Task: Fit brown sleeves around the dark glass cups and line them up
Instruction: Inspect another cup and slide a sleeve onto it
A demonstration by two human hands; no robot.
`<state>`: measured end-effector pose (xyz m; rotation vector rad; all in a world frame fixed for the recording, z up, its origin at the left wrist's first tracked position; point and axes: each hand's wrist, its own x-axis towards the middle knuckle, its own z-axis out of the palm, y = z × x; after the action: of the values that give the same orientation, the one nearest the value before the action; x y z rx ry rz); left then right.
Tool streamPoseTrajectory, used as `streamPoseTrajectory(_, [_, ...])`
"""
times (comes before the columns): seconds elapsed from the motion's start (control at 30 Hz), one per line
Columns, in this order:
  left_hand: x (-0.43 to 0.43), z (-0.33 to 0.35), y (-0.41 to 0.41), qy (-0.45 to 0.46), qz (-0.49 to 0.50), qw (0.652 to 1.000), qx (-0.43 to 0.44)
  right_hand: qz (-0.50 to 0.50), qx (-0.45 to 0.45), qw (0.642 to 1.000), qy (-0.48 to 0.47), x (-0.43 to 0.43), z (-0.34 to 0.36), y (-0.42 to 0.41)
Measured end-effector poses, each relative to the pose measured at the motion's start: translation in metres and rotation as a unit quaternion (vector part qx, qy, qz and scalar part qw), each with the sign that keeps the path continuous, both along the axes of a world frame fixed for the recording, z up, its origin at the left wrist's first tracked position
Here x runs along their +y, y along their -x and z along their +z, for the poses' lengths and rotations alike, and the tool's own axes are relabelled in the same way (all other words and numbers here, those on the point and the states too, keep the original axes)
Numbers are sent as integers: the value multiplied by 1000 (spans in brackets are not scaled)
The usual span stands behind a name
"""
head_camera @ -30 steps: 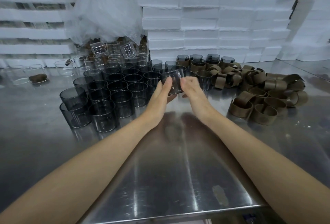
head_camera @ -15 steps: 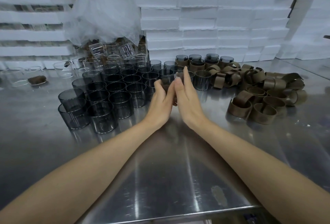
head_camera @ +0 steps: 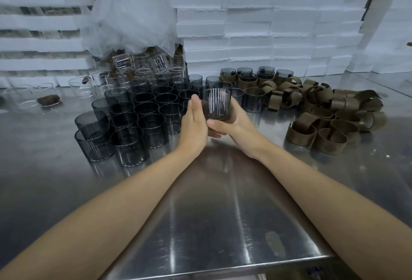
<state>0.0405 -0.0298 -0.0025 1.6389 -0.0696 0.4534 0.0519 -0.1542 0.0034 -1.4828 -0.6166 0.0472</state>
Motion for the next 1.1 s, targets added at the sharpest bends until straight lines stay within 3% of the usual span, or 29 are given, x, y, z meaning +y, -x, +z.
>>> streamPoseTrajectory(0.1, [-1,0,3,-61,28,997,-48,-57,-20,998,4,-2,4,-1])
streamPoseTrajectory(0.2, [0,-1,6,-192,97,972,-90,-90,-22,996,-9,0,4,-3])
streamPoseTrajectory(0.27, [-1,-1,8,-220,128,962,-98,-92,-15,995,-21,0,5,-3])
streamPoseTrajectory(0.53, [-3,3,9,-148,4,988,-39,-166,-11,984,72,-5,6,-3])
streamPoseTrajectory(0.67, [-5,3,8,-134,-8,989,-62,-232,-52,955,179,-8,5,-2])
streamPoseTrajectory(0.87, [-3,4,8,-84,5,994,-66,-226,-149,953,139,-1,6,1])
streamPoseTrajectory(0.97, [-5,5,12,-219,62,959,-170,-260,-156,949,85,2,6,1])
streamPoseTrajectory(1.03, [-4,7,13,-340,85,900,-258,-283,-162,941,85,1,6,-1])
streamPoseTrajectory(1.1, [-5,6,13,-439,59,847,-294,-296,-161,936,99,-1,5,-3])
